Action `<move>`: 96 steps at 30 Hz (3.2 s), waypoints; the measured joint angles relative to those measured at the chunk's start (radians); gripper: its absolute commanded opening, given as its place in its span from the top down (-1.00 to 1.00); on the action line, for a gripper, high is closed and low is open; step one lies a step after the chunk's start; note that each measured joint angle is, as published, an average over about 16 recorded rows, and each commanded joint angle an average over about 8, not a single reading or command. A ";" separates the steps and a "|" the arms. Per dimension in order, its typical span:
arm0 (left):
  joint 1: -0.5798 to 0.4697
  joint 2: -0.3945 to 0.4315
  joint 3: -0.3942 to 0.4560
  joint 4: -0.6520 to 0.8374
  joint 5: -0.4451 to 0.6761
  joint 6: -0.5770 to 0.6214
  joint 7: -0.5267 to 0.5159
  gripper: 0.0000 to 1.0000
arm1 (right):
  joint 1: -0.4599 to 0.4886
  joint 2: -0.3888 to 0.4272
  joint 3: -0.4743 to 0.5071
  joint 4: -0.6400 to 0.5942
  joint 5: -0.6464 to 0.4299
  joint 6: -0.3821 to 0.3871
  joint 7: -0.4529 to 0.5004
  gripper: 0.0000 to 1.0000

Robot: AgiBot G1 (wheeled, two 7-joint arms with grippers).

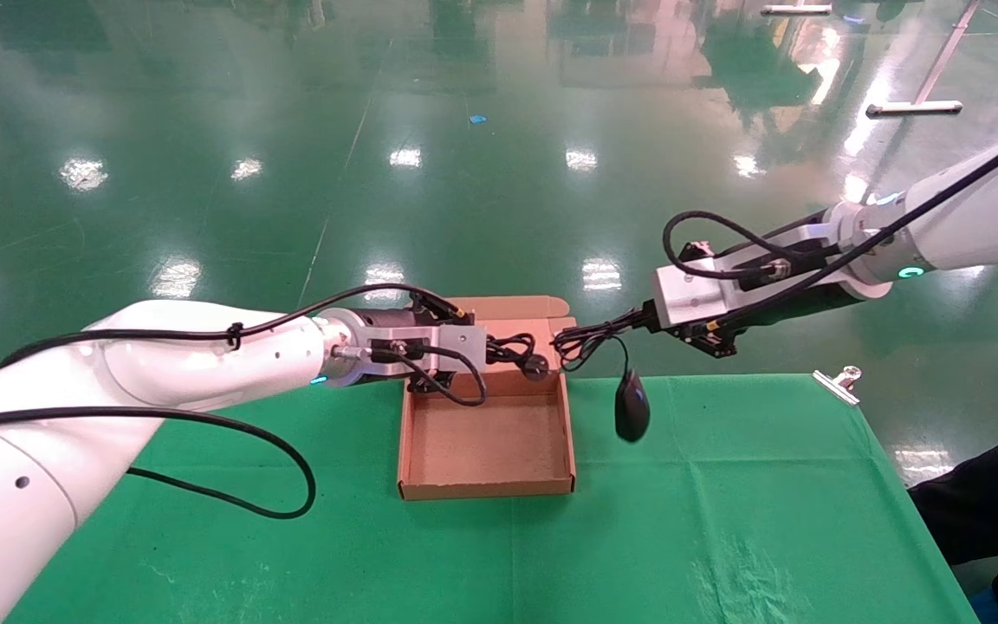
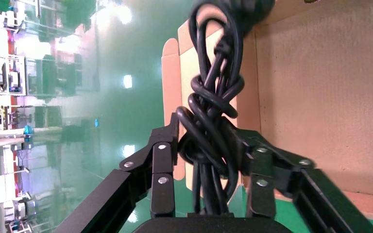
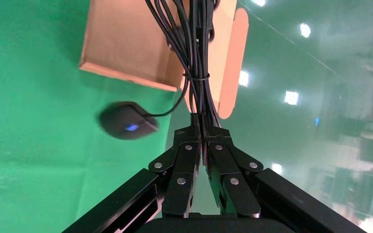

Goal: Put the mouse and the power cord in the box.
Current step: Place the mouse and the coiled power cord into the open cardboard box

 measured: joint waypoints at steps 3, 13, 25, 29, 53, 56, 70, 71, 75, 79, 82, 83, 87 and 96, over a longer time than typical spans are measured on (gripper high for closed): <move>-0.003 0.000 0.019 0.000 -0.016 -0.005 -0.002 -1.00 | 0.000 -0.004 0.000 -0.001 0.000 -0.011 0.000 1.00; -0.012 -0.001 0.069 0.001 -0.068 -0.018 -0.002 -1.00 | 0.001 -0.022 -0.001 -0.002 -0.001 -0.045 0.006 1.00; -0.046 -0.012 0.066 0.059 -0.171 0.006 0.037 -1.00 | -0.007 -0.052 0.001 0.016 0.003 -0.048 0.024 1.00; -0.065 -0.016 0.053 0.100 -0.204 0.024 0.067 -1.00 | -0.011 -0.057 0.002 0.026 0.005 -0.050 0.033 1.00; -0.152 -0.067 -0.042 0.304 -0.358 0.130 0.214 -1.00 | -0.048 -0.058 -0.006 0.056 0.009 -0.104 0.064 1.00; -0.157 -0.075 -0.049 0.317 -0.368 0.142 0.227 -1.00 | -0.053 -0.058 -0.007 0.058 0.009 -0.109 0.065 1.00; -0.187 -0.114 -0.071 0.355 -0.399 0.200 0.263 -1.00 | -0.081 -0.061 -0.016 0.072 0.008 -0.121 0.074 1.00; -0.191 -0.118 -0.072 0.356 -0.400 0.204 0.264 -1.00 | -0.084 -0.062 -0.017 0.074 0.008 -0.120 0.075 1.00; -0.204 -0.134 -0.076 0.361 -0.406 0.220 0.269 -1.00 | -0.095 -0.065 -0.018 0.083 0.010 -0.110 0.081 1.00; -0.212 -0.151 -0.080 0.366 -0.410 0.235 0.274 -1.00 | -0.111 -0.070 -0.020 0.103 0.014 -0.079 0.090 1.00; -0.214 -0.163 -0.080 0.369 -0.411 0.245 0.278 -1.00 | -0.130 -0.075 -0.022 0.129 0.019 -0.028 0.098 1.00; -0.214 -0.167 -0.080 0.371 -0.411 0.248 0.279 -1.00 | -0.139 -0.076 -0.024 0.140 0.021 -0.005 0.101 1.00; -0.211 -0.181 -0.080 0.376 -0.410 0.256 0.284 -1.00 | -0.174 -0.082 -0.034 0.189 0.032 0.094 0.122 0.54; -0.192 -0.194 -0.075 0.391 -0.403 0.257 0.294 -1.00 | -0.240 -0.086 -0.085 0.288 0.058 0.287 0.188 -1.00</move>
